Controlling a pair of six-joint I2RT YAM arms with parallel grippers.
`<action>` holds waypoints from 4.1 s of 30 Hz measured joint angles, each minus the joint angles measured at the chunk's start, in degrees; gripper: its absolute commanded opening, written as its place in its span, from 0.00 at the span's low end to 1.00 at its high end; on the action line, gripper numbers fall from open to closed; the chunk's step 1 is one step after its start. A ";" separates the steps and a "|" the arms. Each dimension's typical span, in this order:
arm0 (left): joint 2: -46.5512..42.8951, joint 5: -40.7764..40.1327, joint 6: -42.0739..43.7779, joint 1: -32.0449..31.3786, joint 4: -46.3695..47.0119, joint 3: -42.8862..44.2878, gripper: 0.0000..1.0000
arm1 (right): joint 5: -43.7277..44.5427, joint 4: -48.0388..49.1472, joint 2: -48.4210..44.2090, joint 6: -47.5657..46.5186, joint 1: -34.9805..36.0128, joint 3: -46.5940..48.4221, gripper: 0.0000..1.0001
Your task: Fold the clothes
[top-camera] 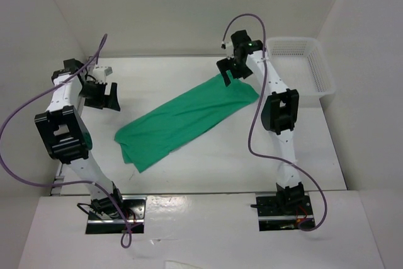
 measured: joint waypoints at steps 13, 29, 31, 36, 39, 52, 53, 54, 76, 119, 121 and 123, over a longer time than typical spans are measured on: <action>-17.90 -1.66 -4.83 0.46 5.01 -8.68 0.99 | -2.16 -3.39 3.63 1.62 2.69 0.13 0.99; -15.78 -12.92 3.04 -17.42 1.16 -22.12 0.99 | -0.15 -4.74 12.92 3.87 2.36 3.89 0.99; -15.80 -13.49 3.58 -19.85 1.36 -22.88 0.99 | 0.00 -4.70 12.92 4.00 2.36 4.13 0.99; -15.72 -14.51 3.52 -23.93 3.02 -25.07 0.99 | 0.70 -4.74 12.94 4.02 2.29 4.15 0.99; -15.06 -14.93 3.30 -25.77 3.69 -25.81 0.99 | 0.98 -4.74 12.96 4.02 2.27 4.15 0.99; -7.39 -16.98 0.50 -30.29 6.54 -27.17 0.99 | 1.29 -5.49 15.52 4.11 2.25 7.26 0.99; -7.04 -17.11 0.33 -30.71 6.73 -27.30 0.99 | 1.31 -5.70 15.85 4.22 2.25 7.91 0.99; -6.80 -17.18 0.07 -31.08 6.91 -27.50 0.99 | 1.36 -5.84 16.17 4.24 2.25 8.50 0.99; -3.61 -20.70 -3.93 -38.84 4.46 -25.55 0.99 | 2.86 -5.57 25.16 7.10 2.03 25.59 0.99; 11.91 -8.46 4.02 -60.70 -18.38 -10.23 0.99 | -3.04 4.22 32.50 5.03 2.95 36.37 0.99; 12.41 -7.72 4.09 -61.18 -19.10 -9.99 0.99 | -4.11 4.24 32.52 4.74 2.99 36.39 0.99; 12.90 -7.02 4.11 -61.59 -19.76 -9.73 0.99 | -4.90 4.28 32.54 4.33 3.06 36.41 0.99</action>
